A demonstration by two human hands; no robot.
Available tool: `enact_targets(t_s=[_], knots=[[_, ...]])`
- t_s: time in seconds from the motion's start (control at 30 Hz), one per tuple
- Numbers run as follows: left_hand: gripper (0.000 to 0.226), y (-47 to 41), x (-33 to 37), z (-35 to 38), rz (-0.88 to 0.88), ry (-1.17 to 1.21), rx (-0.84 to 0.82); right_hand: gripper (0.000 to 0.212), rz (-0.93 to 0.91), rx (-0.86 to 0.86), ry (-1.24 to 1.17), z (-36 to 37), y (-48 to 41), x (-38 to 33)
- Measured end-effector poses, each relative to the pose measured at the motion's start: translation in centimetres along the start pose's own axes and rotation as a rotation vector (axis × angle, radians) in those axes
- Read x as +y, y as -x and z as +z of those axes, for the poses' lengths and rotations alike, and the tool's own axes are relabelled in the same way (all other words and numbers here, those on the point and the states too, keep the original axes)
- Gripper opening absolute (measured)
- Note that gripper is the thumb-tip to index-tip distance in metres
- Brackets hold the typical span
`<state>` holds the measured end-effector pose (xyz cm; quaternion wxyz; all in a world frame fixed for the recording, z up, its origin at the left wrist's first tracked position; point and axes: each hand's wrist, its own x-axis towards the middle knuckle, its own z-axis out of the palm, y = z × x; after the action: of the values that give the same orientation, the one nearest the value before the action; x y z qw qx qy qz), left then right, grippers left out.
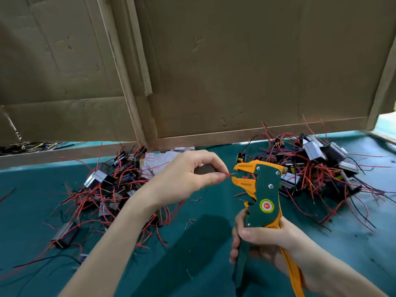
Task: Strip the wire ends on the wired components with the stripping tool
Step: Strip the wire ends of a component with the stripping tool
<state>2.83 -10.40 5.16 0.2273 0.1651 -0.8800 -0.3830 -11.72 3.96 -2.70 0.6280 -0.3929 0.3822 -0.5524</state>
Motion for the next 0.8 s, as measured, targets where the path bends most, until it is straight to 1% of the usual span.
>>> enact_targets(t_s=[0.1,0.5,0.7,0.8], knots=[[0.007,0.1,0.3,-0.1,-0.022,0.001,-0.025,0.041,0.005,-0.024,0.051,-0.3,0.0,0.1],[0.009,0.6,0.8,-1.0,-0.066,0.015,-0.156,0.034,0.031,-0.050,0.136,-0.2,0.1,-0.2],[0.008,0.7,1.1,-1.3,-0.091,-0.002,-0.185,0.017,0.046,-0.049,0.208,0.2,0.5,-0.9],[0.010,0.7,1.0,-1.5,-0.099,0.000,-0.178,0.014,0.041,-0.055,0.201,0.3,0.6,-1.1]])
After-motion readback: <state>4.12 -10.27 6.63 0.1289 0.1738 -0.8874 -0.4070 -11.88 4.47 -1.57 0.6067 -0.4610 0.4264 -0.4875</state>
